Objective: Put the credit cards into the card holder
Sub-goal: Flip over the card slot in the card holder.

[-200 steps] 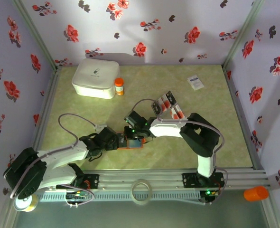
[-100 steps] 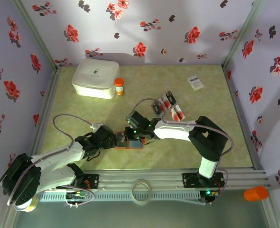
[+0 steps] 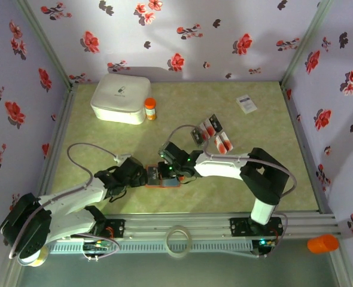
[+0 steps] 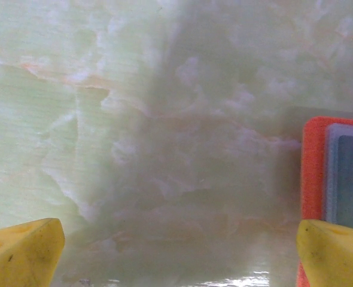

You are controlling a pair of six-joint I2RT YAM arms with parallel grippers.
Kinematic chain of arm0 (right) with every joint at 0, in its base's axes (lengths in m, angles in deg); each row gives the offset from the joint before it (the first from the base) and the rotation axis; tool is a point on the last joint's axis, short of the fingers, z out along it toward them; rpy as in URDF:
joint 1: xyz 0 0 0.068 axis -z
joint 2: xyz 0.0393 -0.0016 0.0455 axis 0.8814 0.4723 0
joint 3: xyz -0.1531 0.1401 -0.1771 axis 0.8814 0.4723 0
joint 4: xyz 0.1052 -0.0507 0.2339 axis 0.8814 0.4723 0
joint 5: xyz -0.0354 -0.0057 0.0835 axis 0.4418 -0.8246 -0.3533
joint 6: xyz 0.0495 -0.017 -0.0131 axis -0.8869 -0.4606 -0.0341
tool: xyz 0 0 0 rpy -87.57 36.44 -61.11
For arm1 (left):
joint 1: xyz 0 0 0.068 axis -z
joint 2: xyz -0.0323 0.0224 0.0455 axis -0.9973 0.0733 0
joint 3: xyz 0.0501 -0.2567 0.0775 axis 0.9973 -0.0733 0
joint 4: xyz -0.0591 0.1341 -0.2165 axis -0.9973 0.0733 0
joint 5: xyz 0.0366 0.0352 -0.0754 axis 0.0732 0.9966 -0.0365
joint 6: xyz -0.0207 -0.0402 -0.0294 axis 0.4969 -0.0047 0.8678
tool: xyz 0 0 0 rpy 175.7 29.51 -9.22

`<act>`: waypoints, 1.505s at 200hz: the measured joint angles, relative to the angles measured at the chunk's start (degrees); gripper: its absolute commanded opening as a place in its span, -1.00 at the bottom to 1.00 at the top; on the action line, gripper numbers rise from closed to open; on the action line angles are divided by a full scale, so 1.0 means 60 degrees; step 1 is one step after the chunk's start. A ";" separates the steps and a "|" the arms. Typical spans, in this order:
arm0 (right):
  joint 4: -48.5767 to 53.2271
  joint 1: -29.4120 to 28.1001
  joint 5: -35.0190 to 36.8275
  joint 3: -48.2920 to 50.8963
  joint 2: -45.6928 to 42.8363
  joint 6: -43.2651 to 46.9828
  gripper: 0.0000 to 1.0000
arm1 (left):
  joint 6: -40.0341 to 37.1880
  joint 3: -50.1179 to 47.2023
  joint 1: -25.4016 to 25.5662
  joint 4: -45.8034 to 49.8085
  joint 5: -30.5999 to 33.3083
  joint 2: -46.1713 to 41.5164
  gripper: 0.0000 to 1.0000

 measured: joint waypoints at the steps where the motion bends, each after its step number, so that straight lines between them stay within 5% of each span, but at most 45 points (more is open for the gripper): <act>1: 0.0004 0.0011 0.0011 0.0004 -0.0022 0.0007 -0.96 | -0.0004 0.0018 0.0000 0.0007 -0.0011 -0.0004 0.99; 95: 0.0372 0.1694 -0.0168 0.0721 -0.0652 0.0725 -0.97 | -0.0025 0.1435 0.0703 -0.0095 -0.0350 0.0364 0.99; 165: 0.0382 0.1960 -0.0758 0.0732 -0.0627 0.0863 -0.98 | 0.0011 0.1479 0.1464 -0.0645 -0.0415 0.1643 0.99; 301: -0.0313 0.1865 -0.1413 0.0732 0.0415 0.0714 -1.00 | 0.0007 0.1475 0.1523 -0.1206 -0.0415 0.1920 1.00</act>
